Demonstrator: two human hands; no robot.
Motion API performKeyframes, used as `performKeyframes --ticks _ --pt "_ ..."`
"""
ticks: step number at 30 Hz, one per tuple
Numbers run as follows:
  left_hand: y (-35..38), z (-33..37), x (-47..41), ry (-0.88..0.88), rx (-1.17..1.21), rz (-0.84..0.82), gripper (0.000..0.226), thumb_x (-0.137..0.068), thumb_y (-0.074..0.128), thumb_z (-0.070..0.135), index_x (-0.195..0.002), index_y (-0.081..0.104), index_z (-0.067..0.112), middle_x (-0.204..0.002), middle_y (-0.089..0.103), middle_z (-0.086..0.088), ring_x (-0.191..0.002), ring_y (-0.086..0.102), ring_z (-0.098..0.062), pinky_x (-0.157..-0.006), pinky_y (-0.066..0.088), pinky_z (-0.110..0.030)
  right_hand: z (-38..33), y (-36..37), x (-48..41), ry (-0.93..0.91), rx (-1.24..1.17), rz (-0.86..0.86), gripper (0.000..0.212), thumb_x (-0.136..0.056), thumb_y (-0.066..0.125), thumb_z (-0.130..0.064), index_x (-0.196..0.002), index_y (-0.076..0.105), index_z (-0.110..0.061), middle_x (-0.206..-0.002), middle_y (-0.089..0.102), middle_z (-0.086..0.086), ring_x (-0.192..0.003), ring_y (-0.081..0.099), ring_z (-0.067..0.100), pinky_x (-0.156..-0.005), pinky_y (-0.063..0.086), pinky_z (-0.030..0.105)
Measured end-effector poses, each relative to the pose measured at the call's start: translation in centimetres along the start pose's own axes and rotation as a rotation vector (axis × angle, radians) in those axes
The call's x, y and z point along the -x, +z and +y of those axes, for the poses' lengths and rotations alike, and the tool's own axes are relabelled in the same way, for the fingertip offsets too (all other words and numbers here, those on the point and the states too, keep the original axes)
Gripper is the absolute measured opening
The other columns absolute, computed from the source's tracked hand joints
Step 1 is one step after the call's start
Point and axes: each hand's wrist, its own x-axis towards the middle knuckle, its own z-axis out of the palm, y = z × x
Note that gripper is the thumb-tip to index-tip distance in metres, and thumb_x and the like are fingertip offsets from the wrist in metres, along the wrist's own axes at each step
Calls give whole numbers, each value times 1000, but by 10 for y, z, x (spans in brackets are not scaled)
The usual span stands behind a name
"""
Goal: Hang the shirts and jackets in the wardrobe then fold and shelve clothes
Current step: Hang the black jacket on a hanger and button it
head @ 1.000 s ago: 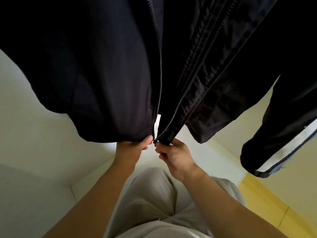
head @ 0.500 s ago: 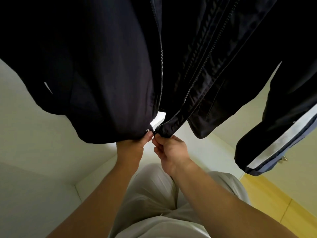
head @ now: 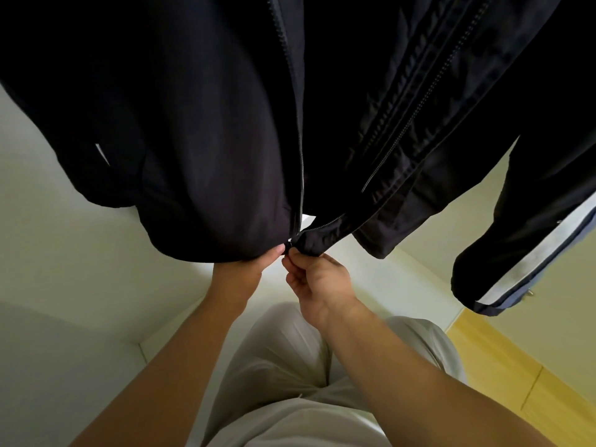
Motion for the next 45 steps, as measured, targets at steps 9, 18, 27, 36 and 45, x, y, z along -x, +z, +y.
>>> performKeyframes --ticks 9,18,27,36,45 --pt "-7 0 -1 -58 -108 -141 36 -76 87 23 -104 67 36 -100 67 36 -100 60 14 -82 44 -3 -1 -4 -6 82 7 -8 15 -85 71 0 -97 72 -8 -83 77 2 -72 74 9 -60 53 22" --pt "-15 8 -9 -303 51 -270 35 -87 76 14 -120 67 11 -112 74 0 -99 73 -17 -101 53 -40 6 -15 -9 -385 488 113 47 -77 85 -27 -92 41 -22 -65 63 -10 -58 57 3 -59 46 16" --pt "-27 5 -16 -314 213 -322 24 -89 70 8 -113 70 4 -106 75 -12 -94 74 -26 -79 59 -30 17 -37 -6 -1510 1388 75 43 -78 80 -42 -95 45 -22 -94 46 -7 -84 43 16 -75 39 27" --pt "-29 8 -15 -280 164 -336 41 -74 84 22 -111 74 10 -113 74 -9 -103 72 -27 -90 58 -39 9 -31 -9 -1502 1492 36 26 -95 65 -37 -88 64 -12 -83 63 1 -76 57 25 -70 48 38" --pt "-19 0 -12 -312 33 -309 27 -73 85 6 -99 77 10 -99 78 0 -98 73 -11 -92 52 -26 1 -27 -8 -1390 1406 -26 14 -95 63 -17 -88 72 -8 -80 66 6 -75 60 29 -69 52 42"
